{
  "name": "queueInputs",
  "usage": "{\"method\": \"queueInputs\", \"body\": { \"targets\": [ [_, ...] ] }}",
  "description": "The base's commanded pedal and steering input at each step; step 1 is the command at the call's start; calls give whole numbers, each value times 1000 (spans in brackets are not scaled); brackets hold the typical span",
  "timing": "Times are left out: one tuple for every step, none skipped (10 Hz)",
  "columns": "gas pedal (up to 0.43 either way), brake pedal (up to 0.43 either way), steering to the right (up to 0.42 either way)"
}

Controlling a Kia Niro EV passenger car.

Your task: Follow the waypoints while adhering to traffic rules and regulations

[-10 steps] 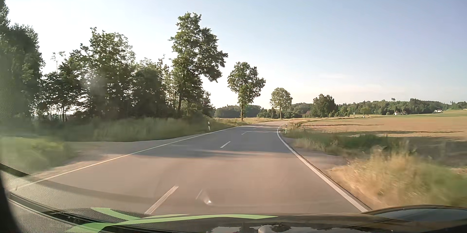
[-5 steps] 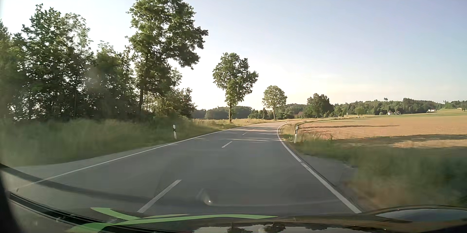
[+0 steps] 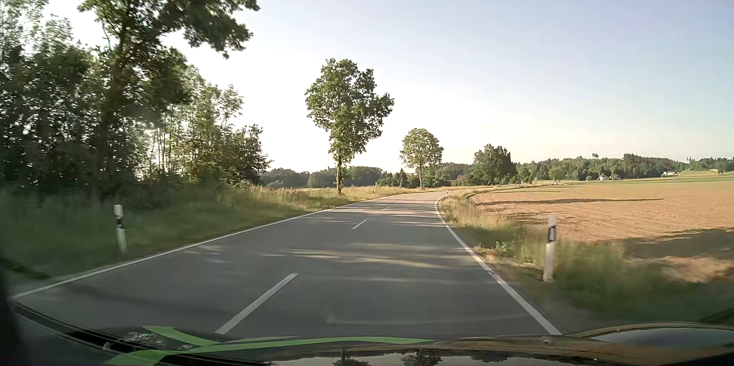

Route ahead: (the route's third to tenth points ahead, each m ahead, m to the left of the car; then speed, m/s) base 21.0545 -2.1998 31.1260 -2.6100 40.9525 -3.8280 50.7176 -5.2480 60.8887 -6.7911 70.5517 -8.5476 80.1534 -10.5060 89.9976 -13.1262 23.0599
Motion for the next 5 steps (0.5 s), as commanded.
{"method": "queueInputs", "body": {
  "targets": [
    [319, 0, 15],
    [339, 0, 14],
    [339, 0, 13],
    [339, 0, 12],
    [331, 0, 13]
  ]
}}
